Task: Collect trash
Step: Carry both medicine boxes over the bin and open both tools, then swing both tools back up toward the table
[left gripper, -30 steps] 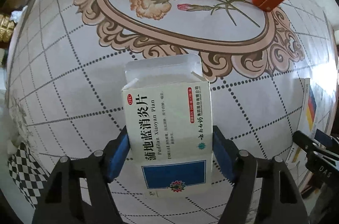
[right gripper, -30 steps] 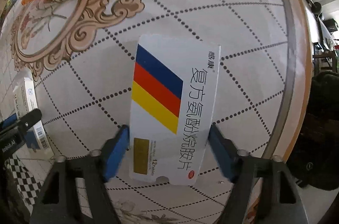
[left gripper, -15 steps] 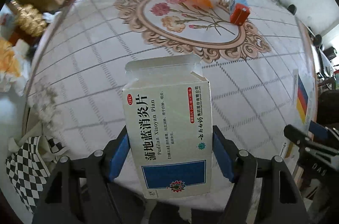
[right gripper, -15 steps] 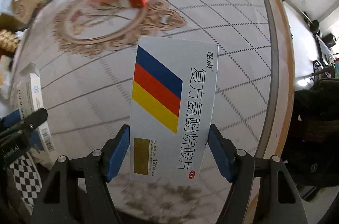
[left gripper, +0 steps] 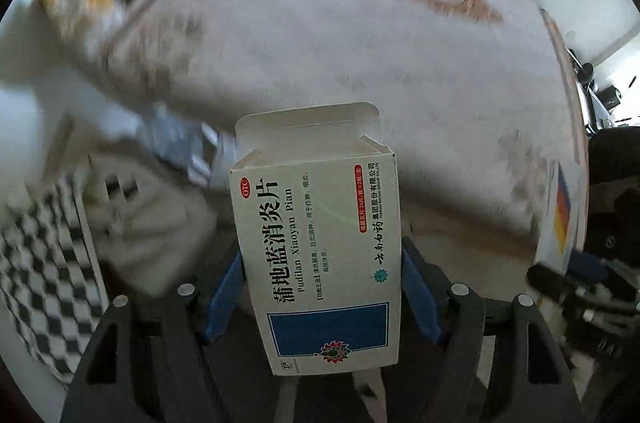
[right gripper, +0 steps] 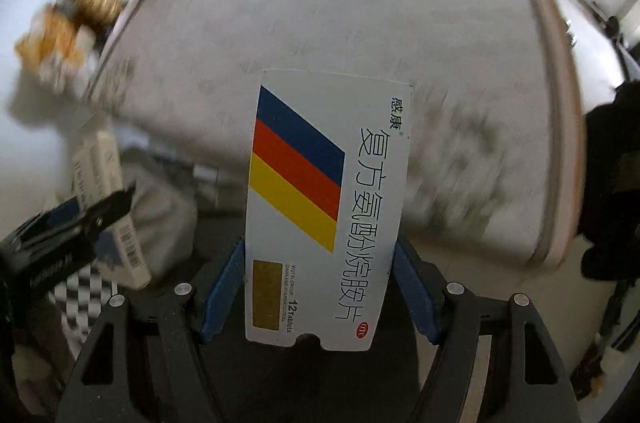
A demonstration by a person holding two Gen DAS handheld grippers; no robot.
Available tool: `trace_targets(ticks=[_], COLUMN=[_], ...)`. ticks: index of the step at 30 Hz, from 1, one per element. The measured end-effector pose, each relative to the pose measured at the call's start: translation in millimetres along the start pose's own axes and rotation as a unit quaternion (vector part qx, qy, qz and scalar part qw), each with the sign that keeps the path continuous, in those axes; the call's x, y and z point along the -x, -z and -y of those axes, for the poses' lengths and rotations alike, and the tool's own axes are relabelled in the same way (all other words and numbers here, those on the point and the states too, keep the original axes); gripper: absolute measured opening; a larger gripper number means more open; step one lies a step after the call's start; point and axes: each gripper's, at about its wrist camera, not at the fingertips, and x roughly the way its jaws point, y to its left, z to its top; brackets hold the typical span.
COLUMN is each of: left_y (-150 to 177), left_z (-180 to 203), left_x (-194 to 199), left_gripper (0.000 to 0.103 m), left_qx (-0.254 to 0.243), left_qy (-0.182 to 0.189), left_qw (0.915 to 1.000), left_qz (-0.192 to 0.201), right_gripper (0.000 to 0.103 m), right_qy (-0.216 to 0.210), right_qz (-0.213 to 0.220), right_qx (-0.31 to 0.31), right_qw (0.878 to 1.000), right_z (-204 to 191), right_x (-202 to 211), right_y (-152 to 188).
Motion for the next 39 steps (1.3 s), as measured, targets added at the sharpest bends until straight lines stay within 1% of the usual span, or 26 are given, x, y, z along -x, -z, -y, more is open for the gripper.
trace_targets(ticks=[2,5,8,10,11,13,14,16,18,19,20,21,24,25,26,28,30,31,32,33,35,39], left_y=[18.0,40.0,52.3,57.9,59.9,65.0,68.5,73.2,80.5,83.9,88.2,93.1,106.0,110.3,114.8,124.0,131.4,134.3,136.0,138.1,141.5,138.1], left_z=[-14.0,-35.0,-51.6,-61.8,-65.9,-75.2,-80.9,-87.9,-95.1,-98.6,-102.5,-106.8,-118.5,-121.6,-124.4,-128.4,-128.5,-126.9,-125.7,-123.3,-118.2,-113.2], left_x=[-27.2,-82.1,-149.2,-200.9,-224.7,-279.7,-314.5,-356.8,-400.4,-415.9,-430.9,-443.6,-458.7,-459.3,-457.9,-449.7,-438.5,-432.2,-426.2,-417.0,-402.4,-375.2], left_gripper=[0.071,0.071,0.071,0.071,0.072,0.072,0.072,0.073,0.076,0.085,0.1,0.102,0.102,0.102,0.102,0.102,0.102,0.102,0.102,0.102,0.102,0.102], left_qx=[0.01,0.035,0.061,0.078,0.087,0.108,0.123,0.136,0.144,0.151,0.157,0.163,0.175,0.178,0.179,0.165,0.151,0.146,0.144,0.142,0.138,0.13], left_qy=[0.011,0.035,0.061,0.082,0.094,0.118,0.139,0.154,0.158,0.154,0.15,0.146,0.121,0.113,0.096,0.052,0.014,0.004,0.003,-0.008,-0.017,-0.031], left_qw=[0.9995,0.9965,0.9907,0.9854,0.9824,0.9741,0.9667,0.9595,0.956,0.9554,0.9546,0.9544,0.9596,0.9612,0.9643,0.9728,0.9784,0.9795,0.981,0.982,0.9828,0.9841], left_qz=[-0.026,-0.068,-0.105,-0.127,-0.136,-0.16,-0.176,-0.192,-0.201,-0.202,-0.204,-0.203,-0.184,-0.178,-0.171,-0.155,-0.14,-0.139,-0.129,-0.124,-0.121,-0.118], right_gripper=[0.075,0.074,0.075,0.075,0.075,0.075,0.075,0.075,0.075,0.075,0.075,0.075,0.076,0.091,0.103,0.103,0.103,0.103,0.103,0.103,0.103,0.103], right_qy=[-0.005,-0.002,-0.003,0.0,0.002,0.0,0.0,-0.007,-0.012,-0.018,-0.024,-0.03,-0.043,-0.047,-0.049,-0.053,-0.04,-0.035,-0.029,-0.017,-0.002,0.044], right_qz=[-0.03,-0.068,-0.106,-0.123,-0.128,-0.14,-0.146,-0.153,-0.157,-0.159,-0.164,-0.166,-0.179,-0.18,-0.178,-0.168,-0.161,-0.157,-0.155,-0.154,-0.148,-0.135], right_qx=[0.006,0.013,0.012,0.015,0.016,0.018,0.02,0.022,0.036,0.044,0.05,0.057,0.087,0.094,0.098,0.105,0.114,0.115,0.115,0.115,0.116,0.118], right_qw=[1.0,0.998,0.994,0.992,0.992,0.99,0.989,0.988,0.987,0.986,0.985,0.984,0.979,0.978,0.978,0.979,0.98,0.98,0.981,0.981,0.982,0.983], right_z=[-6.7,-10.0,-6.4,-1.7,0.6,6.0,7.7,11.2,10.8,9.8,9.2,8.0,2.3,1.2,1.7,1.8,0.5,0.9,1.1,1.7,2.5,3.4], right_x=[-30.0,-83.2,-152.3,-209.0,-227.1,-282.0,-304.0,-350.9,-392.0,-412.5,-426.5,-444.1,-478.5,-485.3,-487.9,-487.1,-480.2,-475.9,-471.1,-464.9,-453.4,-424.7], right_y=[24.5,47.2,61.8,65.8,66.5,64.1,63.3,58.1,52.4,49.5,45.1,42.3,40.0,39.8,40.0,38.2,40.3,41.8,43.5,45.9,49.7,59.2])
